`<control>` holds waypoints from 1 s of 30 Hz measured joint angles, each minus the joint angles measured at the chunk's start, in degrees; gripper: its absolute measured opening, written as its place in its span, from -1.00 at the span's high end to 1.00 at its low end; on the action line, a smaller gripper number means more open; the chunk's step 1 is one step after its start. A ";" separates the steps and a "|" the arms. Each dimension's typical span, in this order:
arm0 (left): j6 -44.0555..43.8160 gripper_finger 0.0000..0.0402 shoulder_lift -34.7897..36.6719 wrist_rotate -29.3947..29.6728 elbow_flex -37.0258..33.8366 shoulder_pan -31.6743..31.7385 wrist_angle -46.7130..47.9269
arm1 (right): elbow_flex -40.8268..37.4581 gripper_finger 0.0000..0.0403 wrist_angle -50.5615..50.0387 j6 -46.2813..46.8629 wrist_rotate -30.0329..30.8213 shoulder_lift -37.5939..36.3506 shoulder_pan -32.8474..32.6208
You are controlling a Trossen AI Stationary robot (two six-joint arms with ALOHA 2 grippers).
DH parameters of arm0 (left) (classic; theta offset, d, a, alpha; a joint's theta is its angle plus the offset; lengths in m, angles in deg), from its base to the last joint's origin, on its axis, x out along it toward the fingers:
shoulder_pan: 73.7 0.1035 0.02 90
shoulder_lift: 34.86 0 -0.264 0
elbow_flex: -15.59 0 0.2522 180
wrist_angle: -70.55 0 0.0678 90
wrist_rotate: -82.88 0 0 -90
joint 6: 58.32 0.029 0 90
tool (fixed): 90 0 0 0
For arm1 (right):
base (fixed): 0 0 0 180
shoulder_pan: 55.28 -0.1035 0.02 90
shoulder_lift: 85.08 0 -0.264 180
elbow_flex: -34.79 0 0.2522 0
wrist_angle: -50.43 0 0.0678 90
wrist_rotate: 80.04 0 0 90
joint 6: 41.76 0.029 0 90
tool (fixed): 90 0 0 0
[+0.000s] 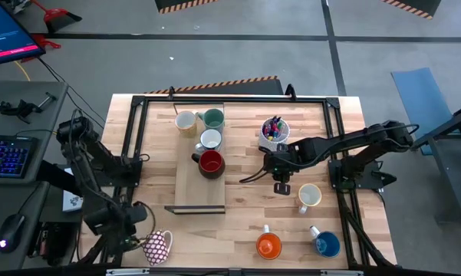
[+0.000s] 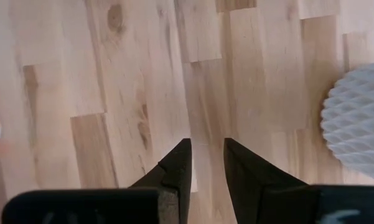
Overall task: Place coffee mugs
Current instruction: Put the red mug on the shelf
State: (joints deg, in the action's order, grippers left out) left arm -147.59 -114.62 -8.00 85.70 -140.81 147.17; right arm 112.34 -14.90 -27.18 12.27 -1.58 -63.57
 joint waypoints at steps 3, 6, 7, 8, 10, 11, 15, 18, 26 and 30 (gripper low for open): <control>0.09 0.32 4.01 8.32 0.00 -2.35 -0.15 | 0.00 0.65 0.02 0.85 -0.91 0.00 0.00; -2.51 0.32 8.34 16.31 0.00 -3.76 -0.18 | 0.00 0.65 0.18 1.56 -1.45 0.00 0.00; -4.25 0.32 9.71 17.85 0.00 -4.02 -0.16 | 0.00 0.65 0.24 2.01 -1.81 0.00 0.00; -6.04 0.32 10.69 19.08 0.00 -4.22 -0.18 | 0.00 0.65 0.24 2.23 -1.95 0.00 0.00; -7.95 0.32 11.63 20.91 0.00 -4.26 -0.59 | 0.00 0.65 0.26 3.02 -1.93 0.00 0.00; -8.03 0.31 11.74 21.38 0.00 -4.26 -1.17 | 0.00 0.65 0.28 3.35 -1.93 0.00 0.00; -7.49 0.29 10.29 23.55 -0.09 -4.24 -2.60 | 0.00 0.65 0.50 3.44 -1.93 0.00 0.00; -4.83 0.30 8.21 26.79 -1.08 -4.92 -5.76 | 0.00 0.65 0.50 3.42 -1.93 0.00 0.00; -6.90 0.30 6.64 26.29 -4.58 -7.26 -10.71 | 0.00 0.65 0.46 3.37 -1.99 0.00 0.00; -10.52 0.30 6.64 26.09 -6.16 -8.40 -11.85 | 0.00 0.65 0.46 3.39 -1.97 0.00 0.00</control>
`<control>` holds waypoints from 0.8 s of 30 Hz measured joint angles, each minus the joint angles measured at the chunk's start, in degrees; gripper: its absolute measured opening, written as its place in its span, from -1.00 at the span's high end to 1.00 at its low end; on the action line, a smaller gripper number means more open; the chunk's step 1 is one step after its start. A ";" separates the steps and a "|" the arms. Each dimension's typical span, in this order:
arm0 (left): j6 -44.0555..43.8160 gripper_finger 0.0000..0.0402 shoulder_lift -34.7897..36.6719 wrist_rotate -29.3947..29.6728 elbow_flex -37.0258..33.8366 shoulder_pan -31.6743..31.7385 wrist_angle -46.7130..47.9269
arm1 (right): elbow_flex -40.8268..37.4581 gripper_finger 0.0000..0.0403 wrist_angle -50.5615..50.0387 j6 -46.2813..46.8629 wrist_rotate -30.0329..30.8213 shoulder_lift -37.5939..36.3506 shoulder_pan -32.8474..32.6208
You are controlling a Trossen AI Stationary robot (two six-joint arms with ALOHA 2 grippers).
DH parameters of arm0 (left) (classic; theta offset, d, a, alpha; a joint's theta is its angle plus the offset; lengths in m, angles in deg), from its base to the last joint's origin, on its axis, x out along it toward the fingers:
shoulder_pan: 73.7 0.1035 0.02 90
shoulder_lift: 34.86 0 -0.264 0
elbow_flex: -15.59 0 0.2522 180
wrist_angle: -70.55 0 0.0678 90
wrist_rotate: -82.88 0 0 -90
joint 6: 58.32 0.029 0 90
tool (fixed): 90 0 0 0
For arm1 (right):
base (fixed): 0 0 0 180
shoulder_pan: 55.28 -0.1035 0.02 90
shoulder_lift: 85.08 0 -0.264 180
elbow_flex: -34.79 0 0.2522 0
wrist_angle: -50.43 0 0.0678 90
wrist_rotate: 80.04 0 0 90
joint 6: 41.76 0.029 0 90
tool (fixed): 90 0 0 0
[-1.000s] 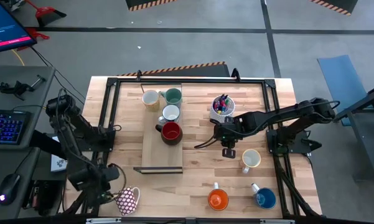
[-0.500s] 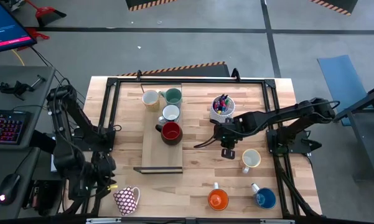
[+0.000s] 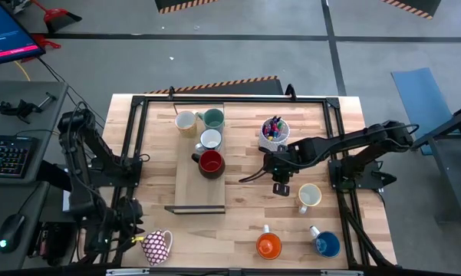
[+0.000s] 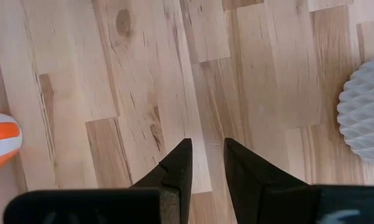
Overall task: Place coffee mugs
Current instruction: Put the red mug on the shelf
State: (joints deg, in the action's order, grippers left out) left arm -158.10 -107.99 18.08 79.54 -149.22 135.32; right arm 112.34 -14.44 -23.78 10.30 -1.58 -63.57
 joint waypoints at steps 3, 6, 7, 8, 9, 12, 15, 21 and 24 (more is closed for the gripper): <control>-0.05 0.30 0.05 0.74 -0.13 -0.03 -1.73 | 0.00 0.65 0.00 0.00 0.01 0.00 0.00; 0.39 0.30 0.04 0.67 -0.28 -0.05 -2.03 | 0.00 0.65 0.00 0.00 0.02 0.00 0.00; 0.37 0.30 0.04 0.72 -0.65 -0.05 -2.53 | 0.00 0.65 0.00 0.00 0.02 0.00 0.00; 0.37 0.30 0.04 0.85 -1.06 -0.03 -2.88 | 0.00 0.65 0.00 0.00 0.02 0.00 0.00; 0.54 0.30 0.02 1.04 -1.69 -0.03 -3.53 | 0.01 0.65 0.00 0.00 0.02 0.00 0.00; 1.47 0.30 0.02 1.05 -2.80 -0.03 -5.70 | 0.00 0.65 0.00 0.01 0.02 0.00 0.00; 1.94 0.30 0.02 1.12 -2.80 -0.03 -5.95 | 0.00 0.65 0.00 0.01 0.03 0.00 0.00; 2.74 0.30 0.02 1.09 -2.82 -0.03 -8.93 | 0.00 0.65 0.02 0.62 0.04 0.00 0.00; 4.07 0.30 0.02 1.09 -2.82 -0.03 -12.07 | 0.00 0.65 0.02 1.43 0.04 0.00 0.00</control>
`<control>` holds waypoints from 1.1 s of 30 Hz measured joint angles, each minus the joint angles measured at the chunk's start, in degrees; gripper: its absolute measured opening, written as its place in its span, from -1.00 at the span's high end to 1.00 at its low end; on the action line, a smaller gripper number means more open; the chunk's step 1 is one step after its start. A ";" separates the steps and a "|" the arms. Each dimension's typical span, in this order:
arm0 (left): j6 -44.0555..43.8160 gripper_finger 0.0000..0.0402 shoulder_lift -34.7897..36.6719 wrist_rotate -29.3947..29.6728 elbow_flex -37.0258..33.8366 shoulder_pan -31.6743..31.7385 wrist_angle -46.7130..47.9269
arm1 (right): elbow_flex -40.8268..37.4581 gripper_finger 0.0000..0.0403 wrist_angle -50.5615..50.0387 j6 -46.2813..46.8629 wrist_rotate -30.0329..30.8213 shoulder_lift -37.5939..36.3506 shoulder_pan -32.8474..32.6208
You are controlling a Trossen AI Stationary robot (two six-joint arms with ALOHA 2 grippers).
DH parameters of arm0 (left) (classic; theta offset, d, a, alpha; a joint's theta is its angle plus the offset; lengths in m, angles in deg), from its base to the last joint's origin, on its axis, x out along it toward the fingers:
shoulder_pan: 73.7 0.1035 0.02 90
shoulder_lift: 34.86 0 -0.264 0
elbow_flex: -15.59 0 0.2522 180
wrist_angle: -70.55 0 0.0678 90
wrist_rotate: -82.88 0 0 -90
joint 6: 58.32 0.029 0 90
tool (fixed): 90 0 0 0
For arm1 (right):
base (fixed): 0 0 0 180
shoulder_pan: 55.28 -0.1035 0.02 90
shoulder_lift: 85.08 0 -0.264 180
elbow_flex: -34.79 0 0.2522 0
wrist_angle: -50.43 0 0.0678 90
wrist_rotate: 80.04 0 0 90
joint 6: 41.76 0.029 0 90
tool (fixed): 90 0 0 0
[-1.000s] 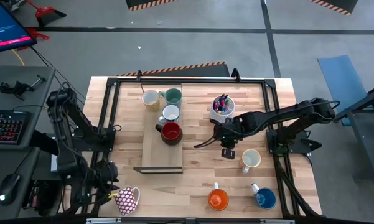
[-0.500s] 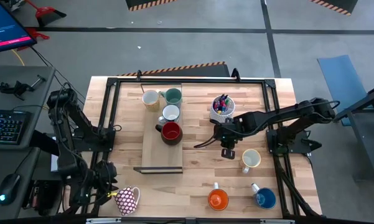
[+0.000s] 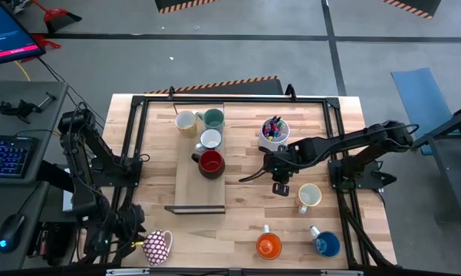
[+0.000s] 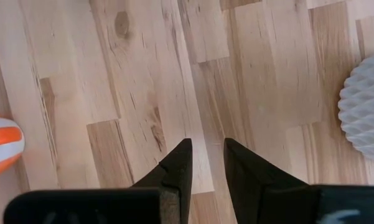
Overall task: Place coffee mugs
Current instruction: Put the red mug on the shelf
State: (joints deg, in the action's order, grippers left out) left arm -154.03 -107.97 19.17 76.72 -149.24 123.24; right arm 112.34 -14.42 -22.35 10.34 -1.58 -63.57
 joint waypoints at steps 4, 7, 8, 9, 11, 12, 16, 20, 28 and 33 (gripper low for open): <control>0.19 0.30 0.02 0.01 0.00 0.00 -0.46 | 0.00 0.65 0.02 0.08 -0.06 0.00 0.00; -0.74 0.30 0.04 0.05 -0.73 0.11 0.75 | 0.00 0.65 0.02 0.12 -0.08 0.00 0.00; -1.34 0.30 0.04 0.05 -1.39 0.28 0.87 | 0.00 0.65 0.02 0.11 -0.12 0.00 -0.01; -1.55 0.30 0.03 0.04 -2.16 0.51 0.56 | 0.01 0.65 0.02 0.10 -0.16 0.00 0.00; -1.57 0.30 0.02 0.05 -3.52 0.79 -0.93 | 0.00 0.65 0.02 0.10 -0.20 0.00 0.00; -1.56 0.30 0.02 0.05 -3.98 0.96 -1.43 | 0.01 0.65 0.02 0.10 -0.20 0.00 -0.01; -1.56 0.30 0.02 -0.06 -4.39 0.93 -2.11 | 0.01 0.65 0.00 -0.09 -0.20 0.00 0.00; -1.58 0.30 0.02 -1.53 -4.39 0.90 -2.78 | 0.02 0.65 0.00 -0.24 -0.20 0.00 0.00; -1.22 0.30 0.02 -1.67 -4.39 0.90 -5.79 | 0.02 0.65 0.00 -0.36 -0.20 0.00 -0.02; -1.21 0.30 0.02 -1.70 -4.39 0.90 -6.74 | 0.01 0.65 0.00 -0.36 -0.20 0.00 -0.01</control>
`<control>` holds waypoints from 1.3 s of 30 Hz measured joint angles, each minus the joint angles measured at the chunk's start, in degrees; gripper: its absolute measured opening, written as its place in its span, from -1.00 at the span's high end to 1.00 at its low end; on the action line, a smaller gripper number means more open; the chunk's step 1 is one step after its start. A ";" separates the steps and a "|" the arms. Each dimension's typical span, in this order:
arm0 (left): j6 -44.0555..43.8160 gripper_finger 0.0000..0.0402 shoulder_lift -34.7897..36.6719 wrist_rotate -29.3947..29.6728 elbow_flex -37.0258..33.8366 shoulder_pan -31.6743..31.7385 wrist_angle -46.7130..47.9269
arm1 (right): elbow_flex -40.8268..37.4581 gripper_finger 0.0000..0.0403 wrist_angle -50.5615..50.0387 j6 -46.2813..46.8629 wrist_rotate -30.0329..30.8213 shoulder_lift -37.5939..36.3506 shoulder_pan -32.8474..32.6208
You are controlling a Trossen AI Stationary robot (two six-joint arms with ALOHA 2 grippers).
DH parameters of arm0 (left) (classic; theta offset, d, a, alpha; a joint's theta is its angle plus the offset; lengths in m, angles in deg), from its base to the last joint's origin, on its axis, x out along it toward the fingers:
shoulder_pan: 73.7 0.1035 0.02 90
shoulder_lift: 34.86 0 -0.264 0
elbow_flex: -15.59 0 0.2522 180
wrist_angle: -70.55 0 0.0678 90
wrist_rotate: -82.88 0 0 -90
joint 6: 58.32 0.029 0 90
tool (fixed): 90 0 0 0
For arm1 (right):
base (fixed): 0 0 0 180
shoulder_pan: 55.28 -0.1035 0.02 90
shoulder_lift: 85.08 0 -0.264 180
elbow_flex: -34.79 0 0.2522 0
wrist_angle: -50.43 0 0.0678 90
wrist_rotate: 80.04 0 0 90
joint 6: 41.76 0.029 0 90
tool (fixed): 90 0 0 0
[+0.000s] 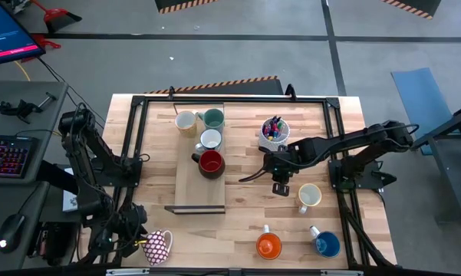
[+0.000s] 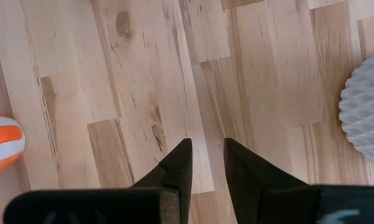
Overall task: Place coffee mugs
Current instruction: Put the red mug on the shelf
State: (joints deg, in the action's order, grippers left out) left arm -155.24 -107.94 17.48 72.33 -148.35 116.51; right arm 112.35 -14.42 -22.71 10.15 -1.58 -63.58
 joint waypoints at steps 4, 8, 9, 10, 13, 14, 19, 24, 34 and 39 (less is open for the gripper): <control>0.11 0.30 0.02 0.00 -2.51 0.15 -3.90 | 0.01 0.65 0.00 -0.01 0.00 0.00 0.01; 1.90 0.30 0.07 0.46 -6.30 0.83 -11.51 | 0.00 0.65 0.00 -0.02 0.00 0.00 -0.01; 2.67 0.30 0.07 1.05 -6.79 1.01 -12.33 | 0.01 0.65 -0.02 -0.15 0.02 0.00 0.00; 3.34 0.30 0.07 1.57 -7.05 1.20 -12.90 | 0.01 0.65 -0.02 -0.72 0.02 0.00 0.00; 5.41 0.30 0.07 1.51 -7.31 1.81 -13.55 | 0.01 0.65 -0.02 -1.51 0.02 0.00 0.00; 5.90 0.30 0.07 1.37 -7.30 1.97 -13.56 | 0.01 0.65 -0.02 -1.52 0.02 0.00 -0.01; 7.53 0.41 0.11 0.54 -7.28 2.01 -13.64 | 0.01 0.65 -0.02 -1.55 0.04 0.00 -0.01; 9.18 0.65 0.13 0.46 -7.27 2.01 -13.70 | 0.00 0.65 -0.02 -2.41 0.65 0.00 0.00; 10.69 0.97 0.03 1.63 -7.28 1.97 -12.74 | 0.01 0.65 -0.02 -2.60 0.74 0.00 -0.01; 10.73 0.99 -0.11 1.43 -7.47 2.01 -10.54 | 0.01 0.65 -0.04 -2.60 0.74 0.00 -0.01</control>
State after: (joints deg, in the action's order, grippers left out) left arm -144.51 -108.05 18.91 64.86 -146.34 105.97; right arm 112.37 -14.46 -25.31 10.88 -1.58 -63.59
